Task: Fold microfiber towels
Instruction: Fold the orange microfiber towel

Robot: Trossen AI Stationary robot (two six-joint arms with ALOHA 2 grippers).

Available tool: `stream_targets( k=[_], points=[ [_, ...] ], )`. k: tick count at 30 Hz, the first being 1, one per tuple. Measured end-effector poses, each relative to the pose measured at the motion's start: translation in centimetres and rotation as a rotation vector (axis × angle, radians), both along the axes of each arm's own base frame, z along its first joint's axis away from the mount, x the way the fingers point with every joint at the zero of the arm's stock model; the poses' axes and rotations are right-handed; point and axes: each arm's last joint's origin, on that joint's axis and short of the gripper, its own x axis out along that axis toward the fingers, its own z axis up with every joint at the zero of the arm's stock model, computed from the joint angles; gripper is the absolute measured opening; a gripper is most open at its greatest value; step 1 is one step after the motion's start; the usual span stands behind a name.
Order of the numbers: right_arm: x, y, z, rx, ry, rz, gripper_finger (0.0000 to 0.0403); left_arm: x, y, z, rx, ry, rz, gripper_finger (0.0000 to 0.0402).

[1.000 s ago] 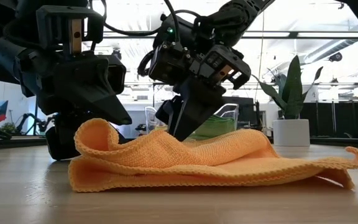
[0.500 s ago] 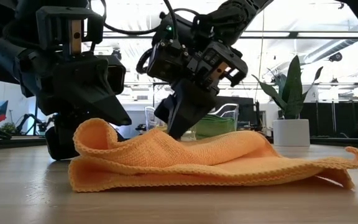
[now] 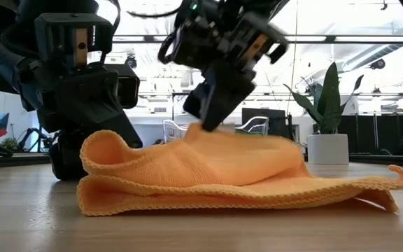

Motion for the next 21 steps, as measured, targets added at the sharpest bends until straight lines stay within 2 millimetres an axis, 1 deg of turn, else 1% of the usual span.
stream_targets(
  k=[4, 9, 15, 21],
  points=[
    [-1.2, 1.2, 0.7, -0.004, 0.022, 0.010, 0.0009, -0.1, 0.0, -0.1, 0.022, -0.003, -0.016, 0.0129],
    [-2.9, 3.3, 1.7, -0.025, 0.015, 0.013, 0.0009, -0.1, 0.0, -0.1, 0.030, -0.004, -0.020, 0.0129],
    [-5.1, 5.4, 1.2, -0.042, 0.048, 0.004, 0.0009, -0.2, 0.1, -0.2, 0.053, -0.006, -0.032, 0.0129],
    [-6.1, 7.5, 0.7, -0.012, 0.058, 0.003, 0.0009, -0.2, 0.2, -0.2, 0.053, -0.006, -0.033, 0.0129]
  ],
)
